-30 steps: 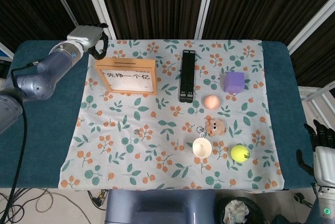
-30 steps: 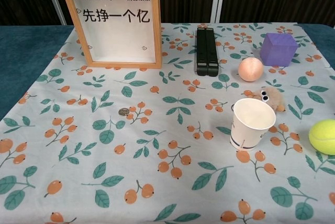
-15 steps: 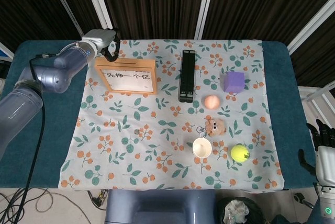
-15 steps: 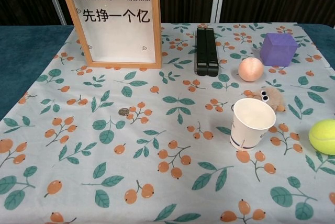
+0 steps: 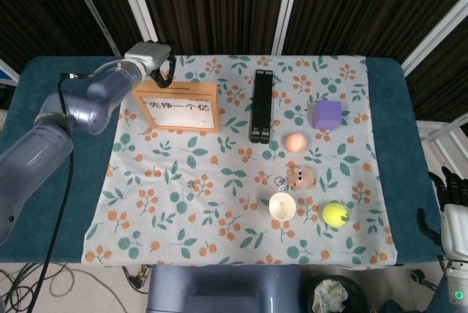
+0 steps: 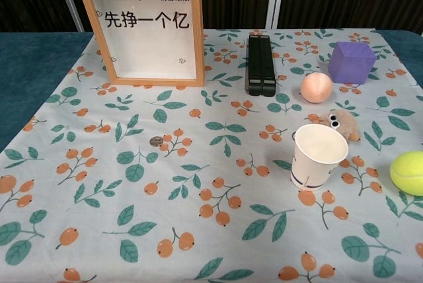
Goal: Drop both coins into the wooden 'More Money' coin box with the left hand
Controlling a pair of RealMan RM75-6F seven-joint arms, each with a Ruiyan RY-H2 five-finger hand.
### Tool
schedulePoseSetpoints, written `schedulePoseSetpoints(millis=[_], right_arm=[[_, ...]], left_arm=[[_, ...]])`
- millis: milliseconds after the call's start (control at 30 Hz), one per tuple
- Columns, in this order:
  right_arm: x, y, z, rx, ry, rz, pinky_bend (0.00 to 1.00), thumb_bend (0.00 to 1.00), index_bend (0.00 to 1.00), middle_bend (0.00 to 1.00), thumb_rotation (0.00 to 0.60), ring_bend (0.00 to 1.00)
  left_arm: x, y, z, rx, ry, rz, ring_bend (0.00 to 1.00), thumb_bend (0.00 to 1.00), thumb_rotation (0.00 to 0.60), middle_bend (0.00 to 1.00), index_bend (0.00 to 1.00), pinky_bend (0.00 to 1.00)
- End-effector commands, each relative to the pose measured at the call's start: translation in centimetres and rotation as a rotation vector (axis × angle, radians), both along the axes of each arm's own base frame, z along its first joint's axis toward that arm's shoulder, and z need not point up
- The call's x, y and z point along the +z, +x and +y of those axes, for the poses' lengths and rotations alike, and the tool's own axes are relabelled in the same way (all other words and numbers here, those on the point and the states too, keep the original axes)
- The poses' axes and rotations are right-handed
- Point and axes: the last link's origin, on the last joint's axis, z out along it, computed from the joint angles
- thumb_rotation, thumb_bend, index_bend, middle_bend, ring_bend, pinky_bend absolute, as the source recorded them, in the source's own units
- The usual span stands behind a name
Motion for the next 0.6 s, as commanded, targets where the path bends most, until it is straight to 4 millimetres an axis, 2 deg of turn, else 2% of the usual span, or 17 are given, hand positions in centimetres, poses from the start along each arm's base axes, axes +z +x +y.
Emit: schedulePoseSetpoints(millis=[33, 600], right_arm=[[0.0, 0.0, 0.0, 0.004, 0.002, 0.005, 0.0, 0.51, 0.15, 0.02, 0.6, 0.0], [0.1, 0.1, 0.0, 0.021, 0.011, 0.001, 0.0, 0.51, 0.15, 0.02, 0.6, 0.0]], left_arm=[[-0.3, 0.1, -0.2, -0.009, -0.004, 0.004, 0.0, 0.53, 0.6, 0.0, 0.65, 0.0], [-1.3, 0.1, -0.7, -0.02, -0.007, 0.01, 0.0, 0.53, 0.6, 0.0, 0.64, 0.0]])
